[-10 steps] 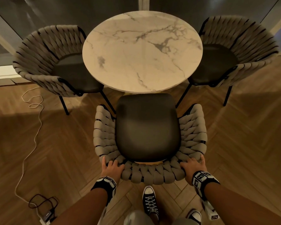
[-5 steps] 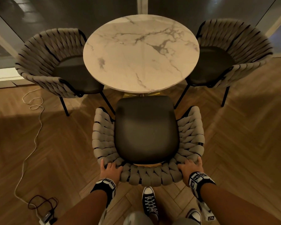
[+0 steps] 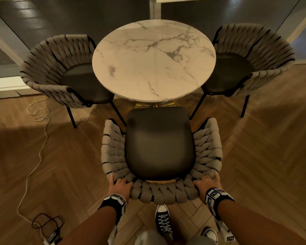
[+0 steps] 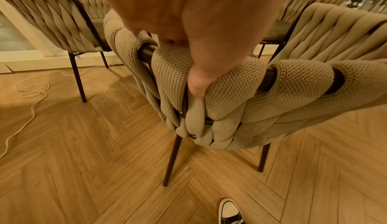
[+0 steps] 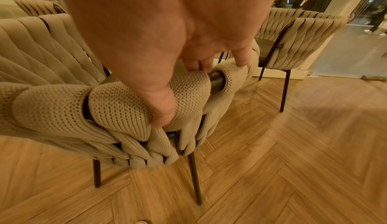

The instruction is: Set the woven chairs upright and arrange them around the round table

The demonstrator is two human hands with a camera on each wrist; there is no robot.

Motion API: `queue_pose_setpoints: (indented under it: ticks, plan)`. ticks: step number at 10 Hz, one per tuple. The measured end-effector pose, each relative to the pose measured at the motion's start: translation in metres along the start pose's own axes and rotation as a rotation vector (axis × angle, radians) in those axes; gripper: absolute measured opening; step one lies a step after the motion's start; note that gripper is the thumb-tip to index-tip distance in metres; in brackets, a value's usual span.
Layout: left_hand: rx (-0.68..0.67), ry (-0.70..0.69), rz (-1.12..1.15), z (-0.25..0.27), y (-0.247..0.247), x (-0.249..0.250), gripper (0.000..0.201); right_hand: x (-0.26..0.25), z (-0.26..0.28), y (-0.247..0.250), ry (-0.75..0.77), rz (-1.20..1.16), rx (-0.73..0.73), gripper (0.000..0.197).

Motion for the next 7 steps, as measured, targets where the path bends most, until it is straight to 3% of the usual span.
queue_pose_setpoints:
  ticks: [4,5,6,7]
  plan:
    - [-0.077,0.031,0.012,0.003,0.007,0.004,0.038,0.007,0.002,0.001,0.075,-0.027,-0.003,0.039]
    - [-0.100,0.018,0.064,0.004,0.017,0.004,0.035,0.010,-0.004,0.006,0.096,-0.055,-0.090,0.033]
    - [-0.051,-0.010,0.248,0.015,0.052,0.004,0.028,0.017,-0.009,0.028,0.132,-0.161,-0.149,0.019]
    - [-0.022,0.015,0.521,0.027,0.072,-0.008,0.019,0.031,-0.006,0.050,0.101,-0.344,-0.040,0.016]
Point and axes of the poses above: each hand's wrist, its own z-axis away from the middle knuckle, its own y-axis out of the back of the hand, x = y × z, the point moved 2 cm from there along -z, towards the middle knuckle, and after that the axes turned 14 degrees about -x, right-handed, at the moved point
